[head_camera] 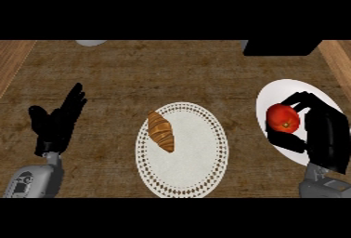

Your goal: Pick the tomato from the placemat and place it in the plate

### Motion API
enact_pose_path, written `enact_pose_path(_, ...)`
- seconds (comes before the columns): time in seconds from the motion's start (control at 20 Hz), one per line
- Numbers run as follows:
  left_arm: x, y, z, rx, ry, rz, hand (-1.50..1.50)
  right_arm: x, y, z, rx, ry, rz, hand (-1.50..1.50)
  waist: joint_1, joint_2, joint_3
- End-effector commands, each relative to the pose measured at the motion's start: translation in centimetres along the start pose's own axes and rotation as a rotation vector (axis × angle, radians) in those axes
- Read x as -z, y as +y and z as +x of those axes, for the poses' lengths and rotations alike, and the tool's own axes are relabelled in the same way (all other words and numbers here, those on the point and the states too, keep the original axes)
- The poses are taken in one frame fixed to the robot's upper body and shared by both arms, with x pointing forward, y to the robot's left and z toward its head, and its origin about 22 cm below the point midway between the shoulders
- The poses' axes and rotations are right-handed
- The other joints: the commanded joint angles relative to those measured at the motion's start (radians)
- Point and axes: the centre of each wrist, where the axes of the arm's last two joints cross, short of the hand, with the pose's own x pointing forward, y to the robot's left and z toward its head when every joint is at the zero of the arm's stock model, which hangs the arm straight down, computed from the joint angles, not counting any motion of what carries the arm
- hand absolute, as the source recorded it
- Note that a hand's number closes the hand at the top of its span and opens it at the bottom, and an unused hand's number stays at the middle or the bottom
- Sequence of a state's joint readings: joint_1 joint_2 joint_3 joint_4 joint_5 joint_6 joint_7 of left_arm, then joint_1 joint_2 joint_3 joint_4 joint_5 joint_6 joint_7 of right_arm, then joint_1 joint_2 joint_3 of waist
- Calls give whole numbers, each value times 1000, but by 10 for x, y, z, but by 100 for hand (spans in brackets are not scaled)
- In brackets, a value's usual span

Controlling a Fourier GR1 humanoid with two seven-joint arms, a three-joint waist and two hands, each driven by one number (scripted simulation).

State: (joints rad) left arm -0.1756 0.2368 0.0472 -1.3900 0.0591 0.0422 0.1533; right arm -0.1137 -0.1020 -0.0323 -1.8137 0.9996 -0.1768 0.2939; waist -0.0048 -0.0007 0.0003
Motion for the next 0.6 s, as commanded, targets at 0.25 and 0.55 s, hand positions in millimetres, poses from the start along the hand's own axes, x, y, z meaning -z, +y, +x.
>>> enact_pose_path(0.25,-1,6,-5,-12,-1,-18,0,42,-1,-93,-69,97,5,150,10,2,0)
enact_pose_path(0.55,-10,-24,-2,-3,8,-26,0,51,6,-140,-119,135,198,150,16,3,1)
